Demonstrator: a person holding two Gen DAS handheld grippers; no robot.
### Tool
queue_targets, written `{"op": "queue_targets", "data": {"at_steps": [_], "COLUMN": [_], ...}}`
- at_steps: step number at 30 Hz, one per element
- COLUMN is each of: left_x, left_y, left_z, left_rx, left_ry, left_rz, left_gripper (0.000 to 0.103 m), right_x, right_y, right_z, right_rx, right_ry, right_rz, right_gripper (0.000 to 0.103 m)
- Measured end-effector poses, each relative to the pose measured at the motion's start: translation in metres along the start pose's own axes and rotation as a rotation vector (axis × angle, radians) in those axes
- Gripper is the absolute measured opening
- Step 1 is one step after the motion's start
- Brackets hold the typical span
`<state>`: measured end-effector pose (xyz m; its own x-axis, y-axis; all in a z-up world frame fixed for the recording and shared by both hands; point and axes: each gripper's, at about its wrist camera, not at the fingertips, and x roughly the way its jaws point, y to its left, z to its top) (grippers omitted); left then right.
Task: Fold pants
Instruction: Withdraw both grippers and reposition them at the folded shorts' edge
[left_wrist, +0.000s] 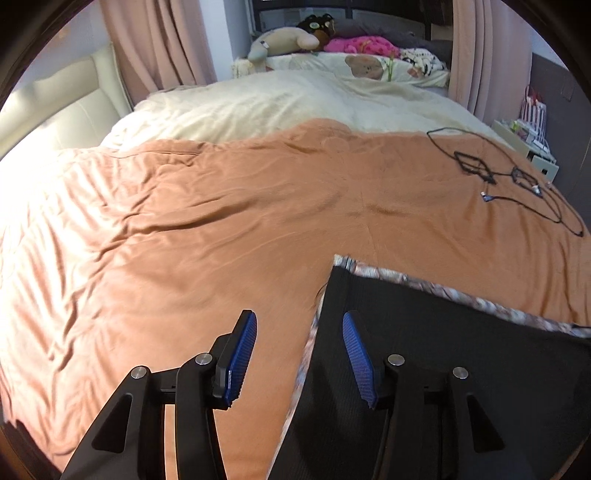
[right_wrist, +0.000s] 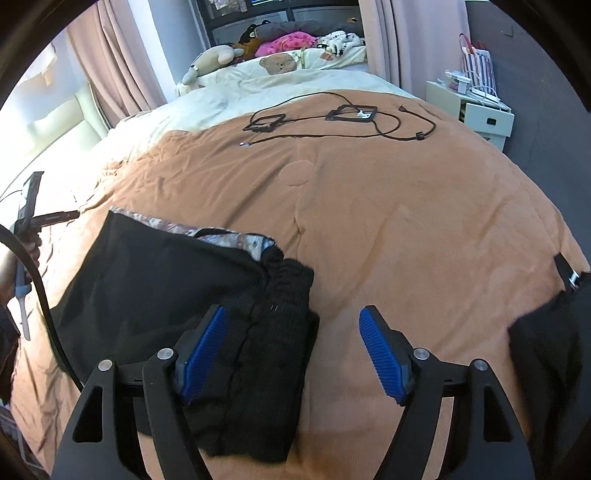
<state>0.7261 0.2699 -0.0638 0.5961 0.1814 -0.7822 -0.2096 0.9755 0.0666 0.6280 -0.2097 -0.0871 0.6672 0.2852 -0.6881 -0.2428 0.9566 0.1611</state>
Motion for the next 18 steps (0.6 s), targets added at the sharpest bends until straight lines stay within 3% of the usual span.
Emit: {"op": "queue_targets", "data": {"at_steps": [12, 15, 18], "left_x": [-0.107, -0.129, -0.148], "left_y": [0.031, 0.038, 0.045], "left_z": [-0.058, -0.078, -0.098], "left_rx": [-0.107, -0.153, -0.194], "left_ry": [-0.028, -0.049, -0.062], "left_rz": [-0.033, -0.053, -0.058], "left_gripper": [0.052, 0.057, 0.059], "right_x": [-0.079, -0.096, -0.109], "right_y": [0.019, 0.021, 0.02], "right_z": [-0.017, -0.024, -0.031], "right_rx": [-0.004, -0.01, -0.001], "right_ry": [-0.011, -0.026, -0.036], "right_rz": [0.043, 0.049, 0.076], "right_gripper": [0.073, 0.084, 0.085]}}
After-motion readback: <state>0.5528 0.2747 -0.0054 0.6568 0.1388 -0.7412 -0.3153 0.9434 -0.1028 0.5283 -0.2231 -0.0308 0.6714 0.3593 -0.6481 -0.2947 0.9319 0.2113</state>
